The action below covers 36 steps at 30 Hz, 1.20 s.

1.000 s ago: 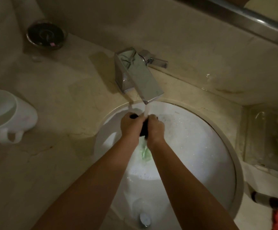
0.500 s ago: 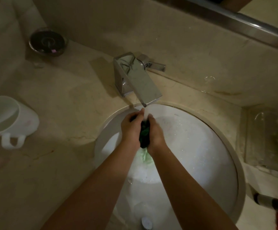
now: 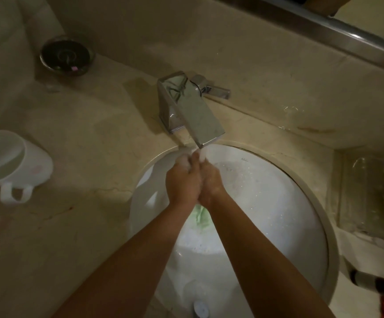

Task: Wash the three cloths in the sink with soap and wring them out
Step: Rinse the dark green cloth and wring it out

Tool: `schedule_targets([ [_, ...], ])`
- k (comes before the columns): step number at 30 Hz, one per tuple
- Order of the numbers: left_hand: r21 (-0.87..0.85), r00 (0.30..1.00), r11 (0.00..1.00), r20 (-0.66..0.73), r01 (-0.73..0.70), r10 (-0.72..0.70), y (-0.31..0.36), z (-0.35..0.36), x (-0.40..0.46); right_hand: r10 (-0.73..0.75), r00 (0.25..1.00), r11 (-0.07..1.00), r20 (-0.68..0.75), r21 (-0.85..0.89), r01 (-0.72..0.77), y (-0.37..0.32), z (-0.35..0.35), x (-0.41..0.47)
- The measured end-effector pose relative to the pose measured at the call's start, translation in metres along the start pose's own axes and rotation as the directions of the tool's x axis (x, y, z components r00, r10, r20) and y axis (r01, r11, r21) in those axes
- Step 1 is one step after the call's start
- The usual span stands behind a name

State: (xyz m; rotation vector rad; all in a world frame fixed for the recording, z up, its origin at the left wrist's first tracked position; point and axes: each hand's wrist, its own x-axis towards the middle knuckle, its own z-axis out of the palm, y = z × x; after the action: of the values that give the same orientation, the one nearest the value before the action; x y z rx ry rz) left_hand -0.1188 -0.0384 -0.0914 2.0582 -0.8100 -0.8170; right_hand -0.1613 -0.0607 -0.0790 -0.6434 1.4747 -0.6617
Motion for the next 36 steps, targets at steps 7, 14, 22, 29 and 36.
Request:
schedule_targets([
  [7,-0.233,0.955,0.928,0.132,0.289,-0.264,-0.013,0.009,0.011,0.048,0.997,0.991,-0.057,-0.122,-0.055,0.017,0.000,0.016],
  [14,-0.548,0.640,0.330,0.645,0.768,-0.418,-0.002,-0.020,0.014,-0.378,0.917,0.899,0.125,-0.187,0.396,0.009,-0.024,-0.024],
  [22,-0.623,0.942,0.714,0.291,0.320,-0.168,0.004,-0.005,0.005,0.138,0.982,0.822,0.130,0.538,-0.186,0.012,-0.013,-0.010],
  [29,0.076,0.925,0.924,-0.036,-0.375,0.379,-0.005,-0.004,0.005,0.036,0.962,0.974,0.270,0.206,-0.094,-0.016,-0.012,-0.016],
  [36,0.029,0.985,0.994,0.142,-0.101,0.096,-0.004,-0.003,0.007,-0.051,0.999,0.948,0.019,-0.312,0.054,0.018,0.000,0.014],
])
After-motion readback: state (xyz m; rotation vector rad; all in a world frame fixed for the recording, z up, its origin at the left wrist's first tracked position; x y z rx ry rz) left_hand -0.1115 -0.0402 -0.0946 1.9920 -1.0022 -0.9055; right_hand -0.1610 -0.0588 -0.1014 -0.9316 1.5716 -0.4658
